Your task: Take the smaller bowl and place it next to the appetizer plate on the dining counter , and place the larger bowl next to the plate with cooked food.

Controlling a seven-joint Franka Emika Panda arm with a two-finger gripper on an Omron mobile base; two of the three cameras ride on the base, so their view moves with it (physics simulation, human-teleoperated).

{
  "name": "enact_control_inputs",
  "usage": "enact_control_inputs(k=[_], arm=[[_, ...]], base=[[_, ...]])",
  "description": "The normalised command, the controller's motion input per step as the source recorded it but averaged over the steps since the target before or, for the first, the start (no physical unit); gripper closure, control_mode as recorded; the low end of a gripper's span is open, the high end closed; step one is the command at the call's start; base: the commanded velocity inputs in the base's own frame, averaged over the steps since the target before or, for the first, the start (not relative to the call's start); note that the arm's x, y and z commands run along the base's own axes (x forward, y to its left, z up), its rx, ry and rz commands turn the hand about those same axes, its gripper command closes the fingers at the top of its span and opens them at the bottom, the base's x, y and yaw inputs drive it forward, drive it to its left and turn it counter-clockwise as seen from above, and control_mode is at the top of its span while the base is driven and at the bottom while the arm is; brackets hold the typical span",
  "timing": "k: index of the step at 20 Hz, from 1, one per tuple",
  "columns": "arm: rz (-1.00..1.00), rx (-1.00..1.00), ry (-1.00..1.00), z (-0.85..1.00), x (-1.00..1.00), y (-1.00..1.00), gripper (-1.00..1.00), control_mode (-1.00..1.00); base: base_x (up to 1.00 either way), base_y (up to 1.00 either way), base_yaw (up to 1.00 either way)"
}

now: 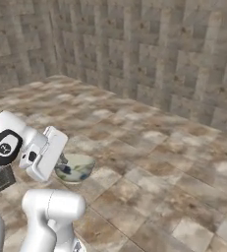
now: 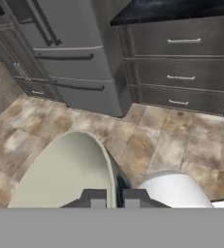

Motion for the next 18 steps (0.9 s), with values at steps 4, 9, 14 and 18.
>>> enact_control_inputs(k=[4, 9, 14, 18], arm=[[0.00, 0.00, 0.00, 0.00, 0.00, 0.00, 1.00, 1.00], [0.00, 0.00, 0.00, 0.00, 0.00, 0.00, 1.00, 1.00], [0.00, 0.00, 0.00, 0.00, 0.00, 0.00, 1.00, 1.00], [0.00, 0.00, 0.00, 0.00, 0.00, 0.00, 1.00, 1.00]], base=[[1.00, 0.02, 0.43], [1.00, 0.00, 0.42], [1.00, -0.03, 0.38], [1.00, 0.00, 0.39]])
